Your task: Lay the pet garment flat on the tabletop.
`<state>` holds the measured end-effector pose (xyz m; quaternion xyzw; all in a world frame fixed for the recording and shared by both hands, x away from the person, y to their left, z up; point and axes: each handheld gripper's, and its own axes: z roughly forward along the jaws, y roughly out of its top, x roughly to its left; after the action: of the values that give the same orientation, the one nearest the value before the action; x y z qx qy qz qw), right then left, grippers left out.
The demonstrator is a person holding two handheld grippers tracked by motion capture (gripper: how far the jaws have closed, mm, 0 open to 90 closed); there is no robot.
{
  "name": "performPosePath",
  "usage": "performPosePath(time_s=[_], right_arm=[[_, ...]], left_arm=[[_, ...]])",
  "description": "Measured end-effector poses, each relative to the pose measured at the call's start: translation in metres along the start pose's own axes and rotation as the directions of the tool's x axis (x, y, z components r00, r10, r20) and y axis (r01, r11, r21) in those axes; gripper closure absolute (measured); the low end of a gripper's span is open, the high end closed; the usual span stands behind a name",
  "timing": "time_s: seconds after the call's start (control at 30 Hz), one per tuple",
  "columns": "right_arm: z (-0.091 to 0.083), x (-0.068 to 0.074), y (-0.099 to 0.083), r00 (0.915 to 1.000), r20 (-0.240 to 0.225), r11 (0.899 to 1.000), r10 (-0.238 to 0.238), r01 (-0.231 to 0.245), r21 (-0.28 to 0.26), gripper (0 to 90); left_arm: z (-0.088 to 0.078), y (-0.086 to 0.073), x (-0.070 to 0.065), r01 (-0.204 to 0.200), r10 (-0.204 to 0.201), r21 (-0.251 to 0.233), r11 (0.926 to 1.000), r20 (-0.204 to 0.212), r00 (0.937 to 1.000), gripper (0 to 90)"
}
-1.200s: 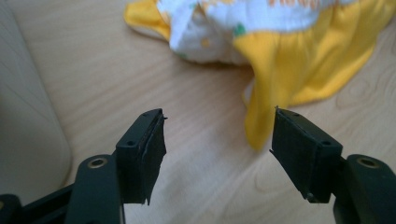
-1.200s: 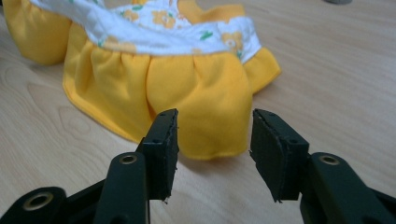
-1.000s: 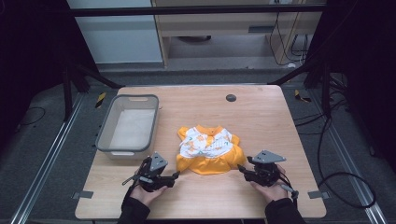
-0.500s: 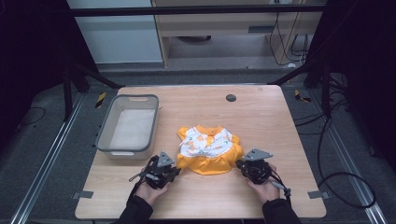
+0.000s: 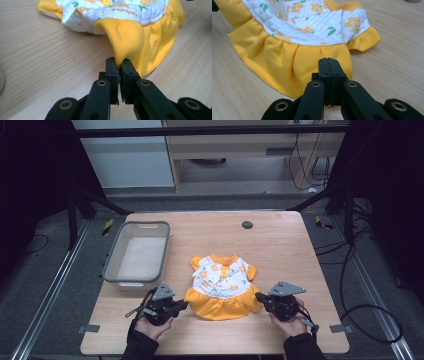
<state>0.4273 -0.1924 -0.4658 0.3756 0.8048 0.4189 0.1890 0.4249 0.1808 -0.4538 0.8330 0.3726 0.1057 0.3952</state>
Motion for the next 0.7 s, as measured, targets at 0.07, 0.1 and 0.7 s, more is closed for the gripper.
performPosePath(time_s=[0.07, 0.1, 0.7], right_arm=[[0.003, 0.0, -0.003, 0.9999, 0.014, 1.0, 0.002, -0.002, 0.0, 77.4], [0.005, -0.001, -0.004, 0.9998, 0.018, 1.0, 0.008, -0.008, 0.005, 72.4], [0.033, -0.007, -0.016, 0.9985, -0.007, 0.989, 0.054, -0.052, 0.136, 84.6]], left_arm=[[0.001, -0.001, 0.001, 0.007, -0.007, 0.007, 1.0, -0.002, 1.0, 85.7], [0.001, -0.001, 0.001, 0.009, -0.009, 0.01, 0.9999, -0.002, 1.0, 85.8], [0.01, -0.004, 0.002, 0.001, 0.0, 0.055, 0.9985, -0.01, 0.9999, 85.7]])
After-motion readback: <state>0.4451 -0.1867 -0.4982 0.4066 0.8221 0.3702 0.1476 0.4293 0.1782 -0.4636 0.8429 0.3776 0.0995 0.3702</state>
